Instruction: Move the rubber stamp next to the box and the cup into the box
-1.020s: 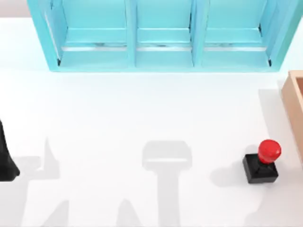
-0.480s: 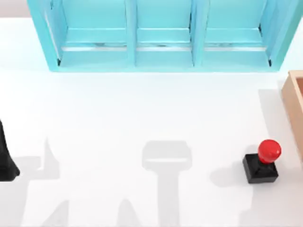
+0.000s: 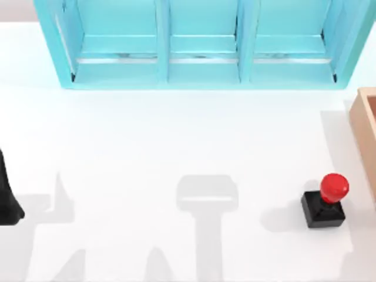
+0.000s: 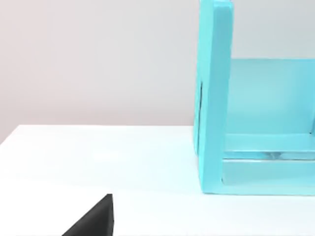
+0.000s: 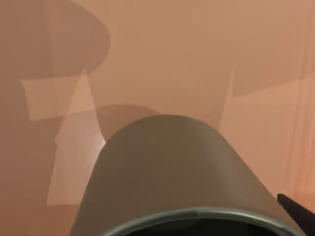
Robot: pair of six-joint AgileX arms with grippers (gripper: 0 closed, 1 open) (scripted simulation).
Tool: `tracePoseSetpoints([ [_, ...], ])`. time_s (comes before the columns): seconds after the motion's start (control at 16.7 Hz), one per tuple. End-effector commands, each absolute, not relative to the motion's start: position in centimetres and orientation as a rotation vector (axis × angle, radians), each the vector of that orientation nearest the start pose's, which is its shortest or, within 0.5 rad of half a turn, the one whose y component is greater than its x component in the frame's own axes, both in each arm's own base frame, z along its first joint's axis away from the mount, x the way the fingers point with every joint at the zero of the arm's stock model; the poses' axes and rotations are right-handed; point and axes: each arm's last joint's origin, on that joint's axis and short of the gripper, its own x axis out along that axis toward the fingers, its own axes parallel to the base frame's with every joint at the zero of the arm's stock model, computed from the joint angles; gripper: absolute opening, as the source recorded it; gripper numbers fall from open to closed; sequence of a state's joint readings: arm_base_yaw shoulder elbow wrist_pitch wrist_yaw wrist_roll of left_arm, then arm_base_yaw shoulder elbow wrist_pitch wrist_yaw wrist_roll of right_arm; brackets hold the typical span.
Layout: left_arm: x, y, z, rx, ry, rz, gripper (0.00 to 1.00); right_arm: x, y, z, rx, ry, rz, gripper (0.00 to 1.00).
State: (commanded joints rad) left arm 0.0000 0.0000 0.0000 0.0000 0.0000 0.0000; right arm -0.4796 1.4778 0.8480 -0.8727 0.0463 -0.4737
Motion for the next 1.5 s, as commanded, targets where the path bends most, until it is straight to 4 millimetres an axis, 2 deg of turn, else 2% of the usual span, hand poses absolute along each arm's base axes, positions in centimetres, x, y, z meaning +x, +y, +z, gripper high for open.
tracePoseSetpoints([
  [0.24, 10.57, -0.12, 16.0, 0.0, 0.0, 0.0, 1.0, 21.34, -11.18, 16.73, -0.05, 1.536, -0.063, 0.0],
  [1.02, 10.57, -0.12, 16.0, 0.0, 0.0, 0.0, 1.0, 21.34, -11.18, 16.73, -0.05, 1.536, -0.063, 0.98],
  [1.5, 10.57, -0.12, 16.0, 0.0, 0.0, 0.0, 1.0, 21.34, -11.18, 16.73, -0.05, 1.536, -0.063, 1.0],
])
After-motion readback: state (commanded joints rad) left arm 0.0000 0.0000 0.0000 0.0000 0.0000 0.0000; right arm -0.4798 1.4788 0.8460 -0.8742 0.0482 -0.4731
